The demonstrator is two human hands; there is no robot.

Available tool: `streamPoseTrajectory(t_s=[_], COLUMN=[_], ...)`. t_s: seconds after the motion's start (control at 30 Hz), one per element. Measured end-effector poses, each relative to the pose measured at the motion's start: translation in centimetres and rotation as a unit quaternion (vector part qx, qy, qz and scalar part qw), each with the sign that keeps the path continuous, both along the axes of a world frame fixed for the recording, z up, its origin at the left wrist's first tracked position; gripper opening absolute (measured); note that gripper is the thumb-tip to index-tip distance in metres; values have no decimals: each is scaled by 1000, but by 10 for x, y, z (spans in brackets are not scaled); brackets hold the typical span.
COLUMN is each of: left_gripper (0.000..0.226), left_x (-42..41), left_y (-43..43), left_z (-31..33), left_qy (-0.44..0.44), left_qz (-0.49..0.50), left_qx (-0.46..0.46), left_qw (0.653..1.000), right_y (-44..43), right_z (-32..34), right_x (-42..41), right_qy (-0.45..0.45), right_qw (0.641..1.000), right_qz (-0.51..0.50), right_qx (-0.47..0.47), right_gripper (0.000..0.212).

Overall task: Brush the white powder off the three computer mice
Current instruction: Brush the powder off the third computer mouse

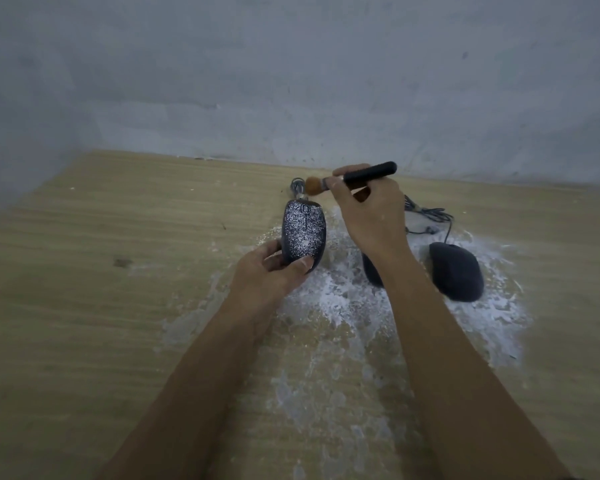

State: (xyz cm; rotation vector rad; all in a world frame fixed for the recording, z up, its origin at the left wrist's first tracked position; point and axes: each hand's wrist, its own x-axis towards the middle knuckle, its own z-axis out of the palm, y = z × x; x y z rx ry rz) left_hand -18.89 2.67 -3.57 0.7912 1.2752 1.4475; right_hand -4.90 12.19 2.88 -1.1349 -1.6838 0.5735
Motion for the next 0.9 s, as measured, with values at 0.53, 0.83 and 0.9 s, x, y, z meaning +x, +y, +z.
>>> streamPoseTrajectory(t_s=[0.53, 0.83, 0.9], left_gripper=[29, 42, 49], left_x=[1, 3, 3], left_y=[-5, -8, -8], left_z=[7, 17, 18], left_qy=[-18, -68, -77], left_qz=[-16, -4, -7], left_qx=[-4, -13, -11], left_qw=[1000, 998, 997], right_y=[-1, -1, -1], right_z=[1, 0, 1], right_x=[9, 13, 14], right_qy=[11, 41, 59], right_qw=[999, 997, 997], right_qz=[29, 34, 24], right_qx=[-27, -54, -51], right_gripper=[12, 16, 14])
